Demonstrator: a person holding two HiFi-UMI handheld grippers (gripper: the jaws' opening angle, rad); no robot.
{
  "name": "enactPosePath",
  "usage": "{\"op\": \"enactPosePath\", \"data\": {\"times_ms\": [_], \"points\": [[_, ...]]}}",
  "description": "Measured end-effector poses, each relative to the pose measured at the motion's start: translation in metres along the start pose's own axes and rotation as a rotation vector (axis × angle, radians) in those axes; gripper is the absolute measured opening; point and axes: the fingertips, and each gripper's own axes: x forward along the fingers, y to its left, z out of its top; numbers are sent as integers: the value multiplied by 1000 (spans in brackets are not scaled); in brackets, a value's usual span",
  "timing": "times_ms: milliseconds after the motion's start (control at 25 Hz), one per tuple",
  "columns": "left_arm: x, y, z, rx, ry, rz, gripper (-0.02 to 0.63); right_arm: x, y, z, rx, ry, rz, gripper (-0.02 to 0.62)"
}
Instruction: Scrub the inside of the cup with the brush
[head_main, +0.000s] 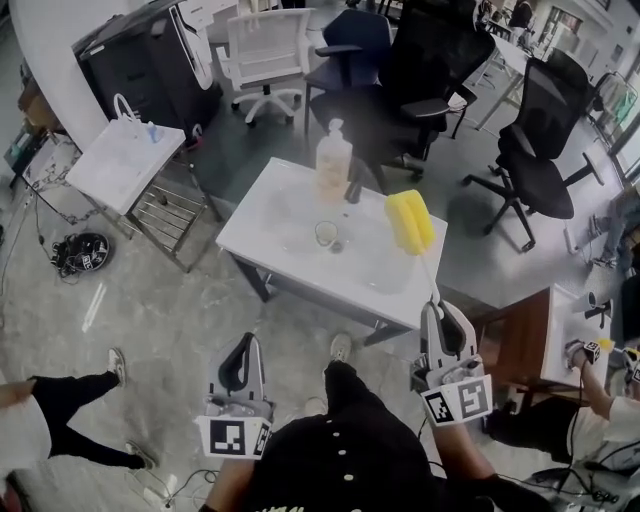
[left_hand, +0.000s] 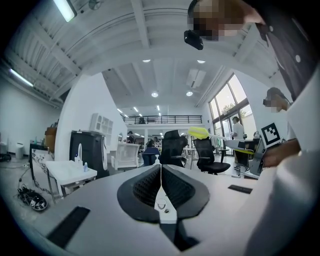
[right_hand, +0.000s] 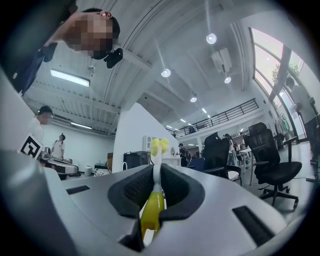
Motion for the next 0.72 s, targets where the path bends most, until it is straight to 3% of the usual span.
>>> {"op": "enactPosePath", "data": {"times_ms": [720], "points": [[186, 38, 27, 1, 4, 45, 28, 174, -90, -11, 20, -11, 76, 51]]}}
